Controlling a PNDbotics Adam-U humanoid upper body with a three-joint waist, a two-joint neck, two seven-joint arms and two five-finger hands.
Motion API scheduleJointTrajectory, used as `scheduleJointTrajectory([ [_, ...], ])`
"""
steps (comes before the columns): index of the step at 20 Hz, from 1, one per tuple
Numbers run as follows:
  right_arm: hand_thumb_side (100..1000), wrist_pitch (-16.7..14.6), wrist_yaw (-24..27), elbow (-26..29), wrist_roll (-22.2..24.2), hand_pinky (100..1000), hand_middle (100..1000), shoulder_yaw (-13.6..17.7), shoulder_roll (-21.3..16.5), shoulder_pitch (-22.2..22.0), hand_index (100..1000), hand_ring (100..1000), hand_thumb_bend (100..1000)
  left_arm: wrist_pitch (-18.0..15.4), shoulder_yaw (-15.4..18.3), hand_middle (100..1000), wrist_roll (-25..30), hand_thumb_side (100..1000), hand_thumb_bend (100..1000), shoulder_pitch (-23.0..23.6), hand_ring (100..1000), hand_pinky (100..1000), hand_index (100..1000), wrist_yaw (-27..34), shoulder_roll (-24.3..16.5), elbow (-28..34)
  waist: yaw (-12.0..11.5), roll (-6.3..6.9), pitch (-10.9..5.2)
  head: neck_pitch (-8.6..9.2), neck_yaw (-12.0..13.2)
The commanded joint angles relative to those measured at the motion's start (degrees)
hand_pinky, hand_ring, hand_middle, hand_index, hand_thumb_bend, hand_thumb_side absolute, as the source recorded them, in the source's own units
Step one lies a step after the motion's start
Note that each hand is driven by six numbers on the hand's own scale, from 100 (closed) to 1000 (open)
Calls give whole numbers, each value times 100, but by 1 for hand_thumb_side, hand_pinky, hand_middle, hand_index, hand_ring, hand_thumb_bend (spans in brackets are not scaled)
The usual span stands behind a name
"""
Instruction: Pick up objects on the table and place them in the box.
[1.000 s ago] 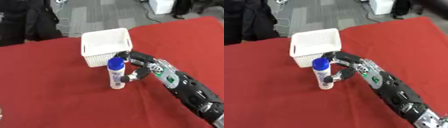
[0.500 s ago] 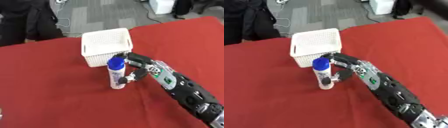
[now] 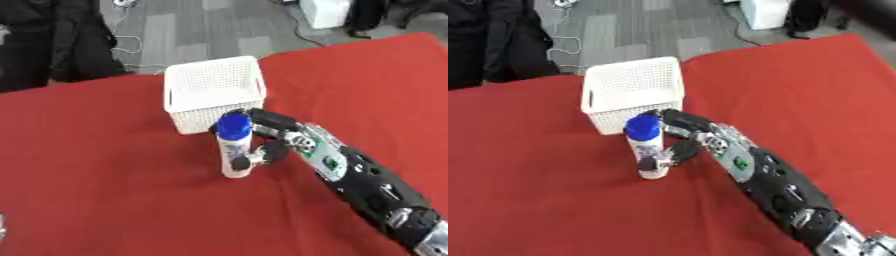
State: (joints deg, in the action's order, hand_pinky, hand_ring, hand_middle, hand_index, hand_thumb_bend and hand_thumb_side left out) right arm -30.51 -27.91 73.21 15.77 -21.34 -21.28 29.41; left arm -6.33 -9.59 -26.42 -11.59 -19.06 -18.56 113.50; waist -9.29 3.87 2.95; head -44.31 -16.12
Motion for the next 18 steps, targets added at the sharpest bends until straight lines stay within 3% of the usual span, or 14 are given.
scheduleJointTrajectory([
  [1, 1000, 7, 61, 42, 43, 682, 735, 15, 8, 136, 884, 735, 775, -17, 13, 747, 10, 1000, 465, -85, 654, 680, 841, 33, -44, 110, -16, -12, -48, 20, -19],
  [11, 1000, 119, 159, -49, 94, 659, 731, 33, 183, 136, 890, 735, 779, -15, 19, 747, 6, 1000, 466, -128, 654, 679, 841, 51, 10, 110, -73, -14, -38, 20, -23],
  [13, 1000, 159, 209, -68, 64, 509, 649, 47, 204, 138, 845, 653, 784, -11, 19, 747, 7, 1000, 467, -132, 654, 679, 841, 53, 14, 110, -79, -15, -37, 20, -18],
  [14, 934, 188, 261, -84, 25, 277, 526, 58, 215, 137, 747, 518, 781, -10, 19, 746, 7, 1000, 466, -134, 654, 679, 841, 53, 16, 110, -80, -15, -37, 20, -16],
  [15, 969, 221, 341, -101, -34, 365, 577, 67, 225, 136, 789, 570, 781, -10, 19, 747, 7, 1000, 466, -136, 654, 679, 841, 53, 17, 110, -80, -16, -37, 20, -15],
  [16, 799, 267, 437, -121, -119, 100, 317, 85, 233, 131, 556, 317, 720, -10, 20, 746, 7, 1000, 466, -136, 654, 679, 841, 52, 17, 110, -79, -15, -36, 20, -12],
  [17, 824, 330, 583, -150, -259, 100, 355, 104, 245, 124, 594, 352, 738, -10, 21, 746, 6, 1000, 466, -136, 654, 679, 841, 51, 17, 110, -78, -15, -35, 20, -13],
  [18, 733, 393, 738, -180, -408, 100, 106, 117, 254, 117, 401, 107, 505, -10, 22, 746, 6, 1000, 466, -135, 654, 679, 841, 50, 16, 110, -75, -14, -35, 20, -12],
])
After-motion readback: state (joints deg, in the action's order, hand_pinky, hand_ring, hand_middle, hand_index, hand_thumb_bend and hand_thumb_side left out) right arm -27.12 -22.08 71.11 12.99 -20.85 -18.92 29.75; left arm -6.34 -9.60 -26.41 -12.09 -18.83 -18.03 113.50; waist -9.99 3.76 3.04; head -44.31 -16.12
